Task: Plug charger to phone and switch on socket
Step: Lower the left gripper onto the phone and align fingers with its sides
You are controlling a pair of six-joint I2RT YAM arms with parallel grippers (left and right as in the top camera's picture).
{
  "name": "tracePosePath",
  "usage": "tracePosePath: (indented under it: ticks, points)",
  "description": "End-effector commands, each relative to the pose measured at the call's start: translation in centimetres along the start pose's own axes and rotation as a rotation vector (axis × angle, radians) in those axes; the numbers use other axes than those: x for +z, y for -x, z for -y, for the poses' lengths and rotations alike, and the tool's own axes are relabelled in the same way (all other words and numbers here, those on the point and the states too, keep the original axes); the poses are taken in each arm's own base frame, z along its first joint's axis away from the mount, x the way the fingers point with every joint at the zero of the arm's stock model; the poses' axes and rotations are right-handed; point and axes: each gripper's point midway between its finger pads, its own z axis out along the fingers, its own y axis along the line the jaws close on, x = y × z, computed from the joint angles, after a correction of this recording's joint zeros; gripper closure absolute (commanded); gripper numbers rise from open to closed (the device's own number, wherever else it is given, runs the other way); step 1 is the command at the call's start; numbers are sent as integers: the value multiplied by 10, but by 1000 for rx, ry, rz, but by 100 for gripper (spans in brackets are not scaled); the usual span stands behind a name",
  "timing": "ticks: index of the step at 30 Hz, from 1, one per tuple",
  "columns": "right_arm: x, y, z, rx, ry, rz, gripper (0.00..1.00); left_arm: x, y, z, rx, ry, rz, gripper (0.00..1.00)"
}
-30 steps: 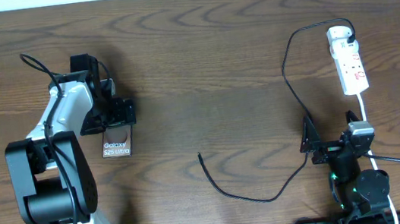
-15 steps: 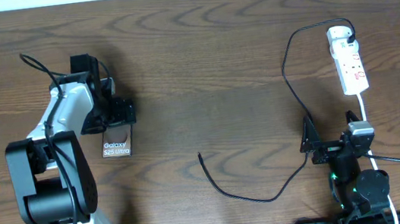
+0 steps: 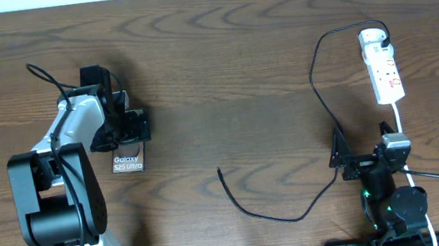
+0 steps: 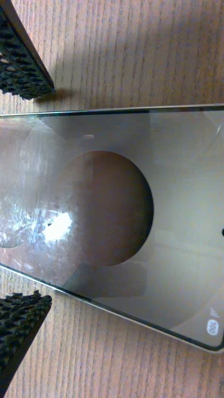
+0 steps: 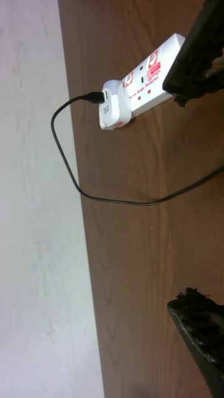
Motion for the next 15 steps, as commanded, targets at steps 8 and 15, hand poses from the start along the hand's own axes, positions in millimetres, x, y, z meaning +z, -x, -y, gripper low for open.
tracePosePath:
  ticks: [8,15]
  points:
    - [0,0,2,-14,-7,2,1,5,-5,4,75,51,-17,2]
    - [0,0,2,-14,-7,2,1,6,-1,5,98,90,1,2]
